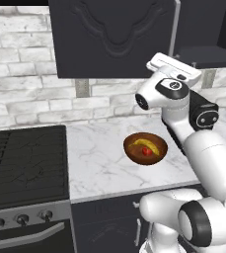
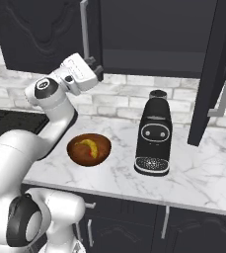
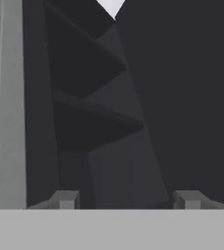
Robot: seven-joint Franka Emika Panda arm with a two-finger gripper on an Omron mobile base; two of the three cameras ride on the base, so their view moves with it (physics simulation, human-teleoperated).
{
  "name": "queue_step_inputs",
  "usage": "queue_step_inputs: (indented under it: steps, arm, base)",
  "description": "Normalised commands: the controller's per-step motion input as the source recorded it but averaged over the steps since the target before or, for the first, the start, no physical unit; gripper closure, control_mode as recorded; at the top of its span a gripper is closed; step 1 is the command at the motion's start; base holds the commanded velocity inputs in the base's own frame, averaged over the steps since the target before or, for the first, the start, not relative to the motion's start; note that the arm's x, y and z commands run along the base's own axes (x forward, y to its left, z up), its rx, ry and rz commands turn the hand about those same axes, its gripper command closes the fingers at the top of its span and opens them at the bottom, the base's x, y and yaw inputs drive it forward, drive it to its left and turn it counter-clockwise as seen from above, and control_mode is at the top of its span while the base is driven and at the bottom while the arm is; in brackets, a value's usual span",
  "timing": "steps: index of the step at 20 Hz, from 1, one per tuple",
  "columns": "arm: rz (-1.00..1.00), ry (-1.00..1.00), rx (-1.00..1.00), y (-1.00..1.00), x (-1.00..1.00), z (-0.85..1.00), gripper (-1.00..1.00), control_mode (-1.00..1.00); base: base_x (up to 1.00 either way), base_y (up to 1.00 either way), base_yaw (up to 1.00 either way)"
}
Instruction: Open the cabinet. Pick the apple and banana from the cabinet and place them into the bowl. Then close the cabinet.
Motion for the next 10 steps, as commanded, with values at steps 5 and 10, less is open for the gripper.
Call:
queue_step_inputs:
  steps: [5,10]
  arm:
    - [0.0,0.0,0.0,0.0,0.21,0.0,-1.0,-1.0]
    - [0.0,0.0,0.0,0.0,0.45,0.0,-1.0,-1.0]
  base:
    - [0.0,0.0,0.0]
    - [0.0,0.0,0.0]
